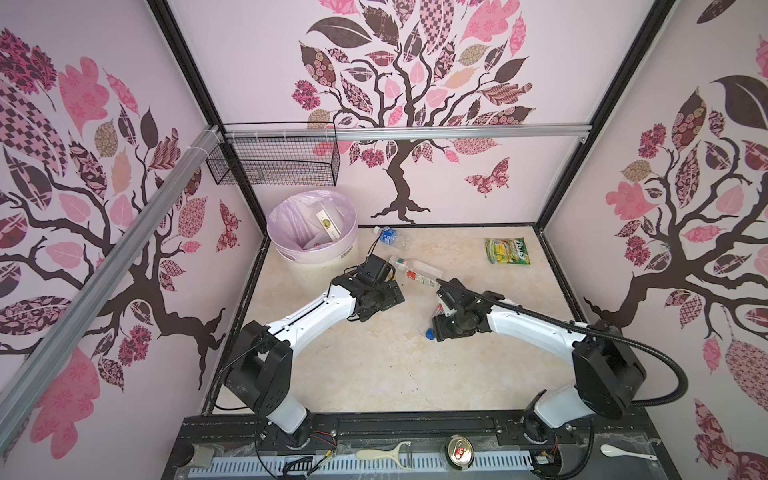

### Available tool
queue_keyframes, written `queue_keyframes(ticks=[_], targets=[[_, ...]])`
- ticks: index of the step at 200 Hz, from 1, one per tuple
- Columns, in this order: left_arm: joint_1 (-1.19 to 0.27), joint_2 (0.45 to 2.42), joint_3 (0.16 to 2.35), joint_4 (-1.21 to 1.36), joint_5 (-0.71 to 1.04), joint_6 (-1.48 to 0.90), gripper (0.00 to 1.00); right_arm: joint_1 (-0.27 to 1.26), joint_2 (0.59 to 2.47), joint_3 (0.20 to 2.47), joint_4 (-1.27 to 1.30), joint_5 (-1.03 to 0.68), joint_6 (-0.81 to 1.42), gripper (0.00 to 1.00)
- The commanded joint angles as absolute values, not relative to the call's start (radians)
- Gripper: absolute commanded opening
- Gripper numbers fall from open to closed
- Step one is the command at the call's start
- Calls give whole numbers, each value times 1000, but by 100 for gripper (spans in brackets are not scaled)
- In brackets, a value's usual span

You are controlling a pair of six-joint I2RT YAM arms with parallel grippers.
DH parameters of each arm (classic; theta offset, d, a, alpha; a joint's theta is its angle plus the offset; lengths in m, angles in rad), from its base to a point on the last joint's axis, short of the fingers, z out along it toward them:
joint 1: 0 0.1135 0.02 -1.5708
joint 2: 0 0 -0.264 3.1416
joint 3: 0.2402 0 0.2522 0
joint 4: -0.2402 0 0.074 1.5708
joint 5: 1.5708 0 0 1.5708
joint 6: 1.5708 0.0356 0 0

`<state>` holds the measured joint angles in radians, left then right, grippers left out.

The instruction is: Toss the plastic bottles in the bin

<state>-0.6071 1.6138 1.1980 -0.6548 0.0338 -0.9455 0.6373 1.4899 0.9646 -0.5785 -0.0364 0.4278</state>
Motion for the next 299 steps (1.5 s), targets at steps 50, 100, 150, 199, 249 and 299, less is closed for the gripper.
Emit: queue_keyframes(ticks=[50, 100, 150, 199, 249, 299], targets=[[-650, 1766, 1365, -663, 94, -911, 98, 418, 1468, 1086, -621, -102, 481, 94], [-662, 1775, 1351, -687, 111, -908, 98, 380, 1694, 1280, -637, -128, 492, 100], [-658, 1710, 1256, -670, 87, -930, 98, 380, 1826, 1334, -689, -134, 498, 92], [-657, 1704, 1235, -652, 83, -939, 98, 380, 1819, 1280, -686, -109, 498, 89], [-658, 1747, 1285, -643, 103, -936, 98, 382, 1868, 1290, -676, -148, 492, 87], [-658, 1742, 1278, -646, 98, -935, 98, 388, 1905, 1300, -668, -179, 494, 83]])
